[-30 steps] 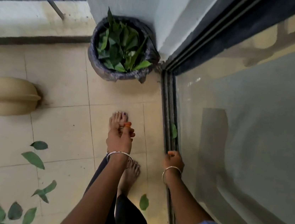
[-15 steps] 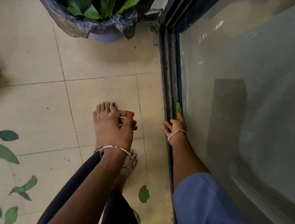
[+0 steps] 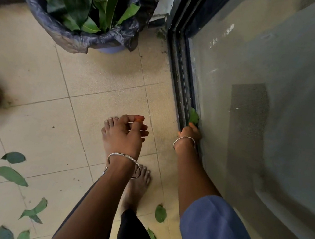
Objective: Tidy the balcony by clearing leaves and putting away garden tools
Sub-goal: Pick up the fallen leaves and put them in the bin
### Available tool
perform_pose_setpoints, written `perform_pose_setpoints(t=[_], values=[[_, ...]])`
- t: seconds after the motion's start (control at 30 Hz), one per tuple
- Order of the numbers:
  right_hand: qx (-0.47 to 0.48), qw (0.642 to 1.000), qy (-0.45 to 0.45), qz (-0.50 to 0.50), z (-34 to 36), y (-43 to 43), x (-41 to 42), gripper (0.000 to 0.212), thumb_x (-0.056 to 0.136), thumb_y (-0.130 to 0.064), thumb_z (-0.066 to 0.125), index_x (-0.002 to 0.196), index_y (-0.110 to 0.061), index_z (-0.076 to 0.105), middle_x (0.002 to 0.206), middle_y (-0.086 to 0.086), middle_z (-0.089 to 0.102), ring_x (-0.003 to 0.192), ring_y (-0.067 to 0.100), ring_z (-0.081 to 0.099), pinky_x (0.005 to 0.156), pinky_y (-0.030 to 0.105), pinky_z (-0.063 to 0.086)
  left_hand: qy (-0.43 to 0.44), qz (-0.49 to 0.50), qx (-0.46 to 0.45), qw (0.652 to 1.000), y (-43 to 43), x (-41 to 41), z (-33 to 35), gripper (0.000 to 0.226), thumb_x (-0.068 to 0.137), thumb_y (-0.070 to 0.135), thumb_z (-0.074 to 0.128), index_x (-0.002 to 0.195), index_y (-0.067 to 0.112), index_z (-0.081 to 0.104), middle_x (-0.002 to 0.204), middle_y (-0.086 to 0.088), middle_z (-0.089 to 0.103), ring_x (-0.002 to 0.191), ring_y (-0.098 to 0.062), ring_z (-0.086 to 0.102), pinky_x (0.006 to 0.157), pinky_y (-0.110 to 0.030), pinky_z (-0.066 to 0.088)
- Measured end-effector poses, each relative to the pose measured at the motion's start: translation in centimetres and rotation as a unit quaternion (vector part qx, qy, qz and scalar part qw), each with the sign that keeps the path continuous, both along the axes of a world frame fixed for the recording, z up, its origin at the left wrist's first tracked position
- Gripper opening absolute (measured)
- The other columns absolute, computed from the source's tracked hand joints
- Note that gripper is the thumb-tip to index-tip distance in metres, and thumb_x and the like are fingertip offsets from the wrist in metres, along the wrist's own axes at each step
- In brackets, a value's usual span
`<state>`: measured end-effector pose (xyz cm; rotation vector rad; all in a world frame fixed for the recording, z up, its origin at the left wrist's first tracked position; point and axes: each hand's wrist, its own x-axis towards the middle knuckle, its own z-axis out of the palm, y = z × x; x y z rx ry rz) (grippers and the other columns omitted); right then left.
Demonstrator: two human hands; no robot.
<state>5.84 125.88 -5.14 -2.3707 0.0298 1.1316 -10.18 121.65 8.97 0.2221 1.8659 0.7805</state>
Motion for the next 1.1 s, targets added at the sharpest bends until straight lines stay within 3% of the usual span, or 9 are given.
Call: perform_pose_setpoints(t=[0.1, 0.2, 0.3, 0.43, 0.57, 0.73, 0.9, 1.0, 1.1], values=[[0.052, 0.987, -0.085, 0.13, 4.1, 0.2, -1.9, 0.02, 0.088, -0.005, 0.064, 0.106, -0.007, 0.074, 0.099, 0.008, 0.073, 0.081, 0.017, 0.065, 0.065, 0.014, 0.049, 0.003, 0.091, -0.008, 0.996, -0.4, -0.6, 1.2, 0.015, 0.088, 0.021, 0.054, 0.09, 0.023, 0.069, 0.087, -0.011, 0.071, 0.076, -0.021, 0.071, 0.07, -0.038, 0.055], [0.17, 0.951, -0.137, 0.221, 9.1, 1.2, -4.5, 0.012, 0.079, -0.004, 0.075, 0.091, -0.005, 0.076, 0.079, 0.006, 0.072, 0.068, 0.006, 0.066, 0.057, 0.006, 0.045, 0.024, 0.147, -0.011, 0.989, 0.3, -2.2, 3.7, 0.017, 0.094, 0.01, 0.05, 0.093, 0.015, 0.067, 0.081, -0.009, 0.07, 0.07, -0.019, 0.069, 0.068, -0.038, 0.058], [0.279, 0.913, -0.128, 0.271, 14.1, 3.8, -8.8, 0.018, 0.078, 0.002, 0.074, 0.093, -0.004, 0.067, 0.079, 0.008, 0.07, 0.063, -0.001, 0.063, 0.058, 0.008, 0.046, 0.045, 0.189, 0.004, 0.981, 1.7, -5.3, 6.3, 0.017, 0.096, 0.007, 0.049, 0.098, 0.011, 0.065, 0.076, -0.006, 0.067, 0.068, -0.018, 0.066, 0.062, -0.028, 0.056], [0.362, 0.85, -0.118, 0.364, 17.8, 9.1, -15.7, 0.039, 0.08, 0.0, 0.07, 0.116, -0.011, 0.059, 0.08, -0.003, 0.062, 0.065, 0.008, 0.06, 0.06, 0.014, 0.047, 0.091, 0.191, 0.028, 0.977, 3.7, -10.4, 7.8, 0.018, 0.094, 0.01, 0.051, 0.095, 0.02, 0.066, 0.077, -0.007, 0.069, 0.069, -0.019, 0.068, 0.068, -0.036, 0.057], [0.408, 0.75, -0.173, 0.491, 17.1, 15.4, -22.3, 0.02, 0.08, -0.004, 0.062, 0.098, -0.013, 0.069, 0.088, 0.003, 0.063, 0.072, 0.018, 0.061, 0.062, 0.036, 0.053, 0.113, 0.215, 0.046, 0.969, 5.6, -14.7, 8.0, 0.017, 0.095, 0.009, 0.051, 0.097, 0.017, 0.066, 0.075, -0.006, 0.069, 0.065, -0.015, 0.067, 0.065, -0.034, 0.055], [0.22, 0.648, -0.275, 0.676, 13.2, 20.2, -27.8, 0.02, 0.088, -0.007, 0.057, 0.102, -0.009, 0.071, 0.105, 0.014, 0.061, 0.096, 0.034, 0.058, 0.071, 0.038, 0.05, 0.108, 0.236, 0.047, 0.965, 6.2, -17.2, 7.1, 0.018, 0.095, 0.011, 0.051, 0.099, 0.016, 0.067, 0.079, -0.005, 0.071, 0.068, -0.012, 0.068, 0.065, -0.031, 0.056], [-0.039, 0.559, -0.144, 0.815, 10.3, 21.3, -30.1, 0.028, 0.096, -0.015, 0.05, 0.113, 0.002, 0.064, 0.119, 0.025, 0.06, 0.11, 0.041, 0.058, 0.09, 0.04, 0.048, 0.081, 0.253, 0.023, 0.964, 4.8, -18.1, 5.8, 0.016, 0.096, 0.012, 0.052, 0.099, 0.017, 0.067, 0.079, -0.005, 0.071, 0.069, -0.013, 0.069, 0.062, -0.028, 0.053], [-0.103, 0.495, -0.116, 0.855, 10.5, 21.4, -30.8, 0.034, 0.096, -0.021, 0.051, 0.122, 0.001, 0.058, 0.128, 0.025, 0.056, 0.115, 0.041, 0.055, 0.093, 0.04, 0.046, 0.072, 0.261, 0.009, 0.963, 3.7, -18.9, 5.7, 0.016, 0.097, 0.014, 0.053, 0.097, 0.017, 0.068, 0.079, -0.005, 0.072, 0.07, -0.014, 0.069, 0.062, -0.027, 0.052], [-0.122, 0.475, -0.125, 0.863, 11.9, 21.1, -31.0, 0.042, 0.095, -0.034, 0.056, 0.119, 0.0, 0.059, 0.125, 0.023, 0.057, 0.112, 0.041, 0.056, 0.089, 0.04, 0.047, 0.072, 0.275, -0.001, 0.959, 2.8, -19.9, 6.6, 0.016, 0.097, 0.015, 0.053, 0.096, 0.019, 0.068, 0.078, -0.004, 0.071, 0.069, -0.014, 0.069, 0.062, -0.031, 0.054]])
